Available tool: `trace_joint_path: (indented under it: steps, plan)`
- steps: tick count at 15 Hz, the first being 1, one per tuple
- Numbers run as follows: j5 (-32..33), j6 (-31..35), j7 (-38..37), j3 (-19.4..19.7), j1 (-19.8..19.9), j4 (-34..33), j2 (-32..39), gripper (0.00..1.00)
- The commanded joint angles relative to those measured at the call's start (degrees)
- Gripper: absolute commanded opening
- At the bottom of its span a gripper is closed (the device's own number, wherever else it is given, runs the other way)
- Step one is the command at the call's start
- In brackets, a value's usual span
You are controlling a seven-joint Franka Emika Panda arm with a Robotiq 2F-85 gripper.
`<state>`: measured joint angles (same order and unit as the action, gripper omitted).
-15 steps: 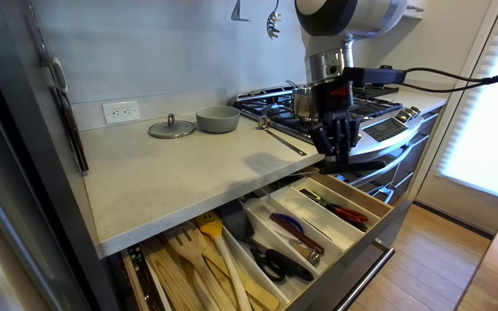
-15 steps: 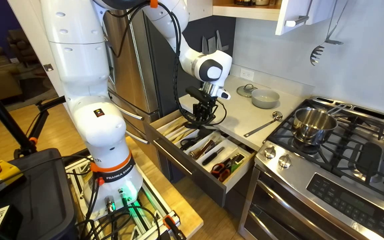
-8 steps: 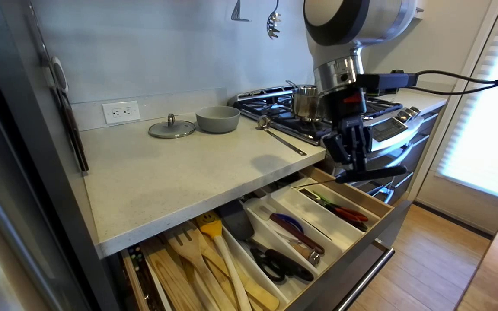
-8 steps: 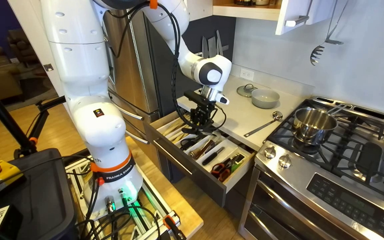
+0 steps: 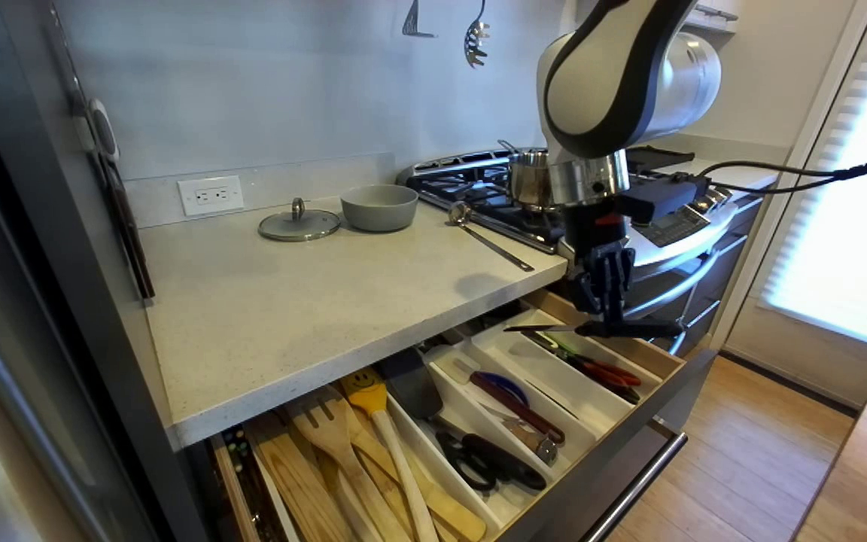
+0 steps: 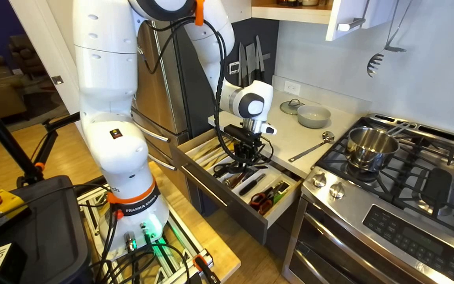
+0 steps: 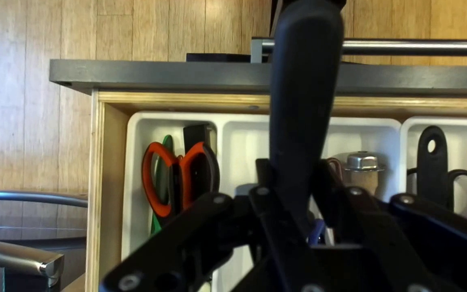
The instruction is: Put the spatulas on the counter in the open drawer.
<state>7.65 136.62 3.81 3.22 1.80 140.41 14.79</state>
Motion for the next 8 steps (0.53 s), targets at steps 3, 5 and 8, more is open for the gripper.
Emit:
trace_joint_path:
  steps: [3,5,8]
  plan:
    - [-4.3,6.5,1.3,-0.8,1.7,-2.7,7.6,0.07]
    - [-3.7,9.4,0.4,-0.1,1.6,-3.3,9.7,0.07]
    - [-5.3,12.4,1.1,-1.0,2.7,-4.2,12.3,0.07]
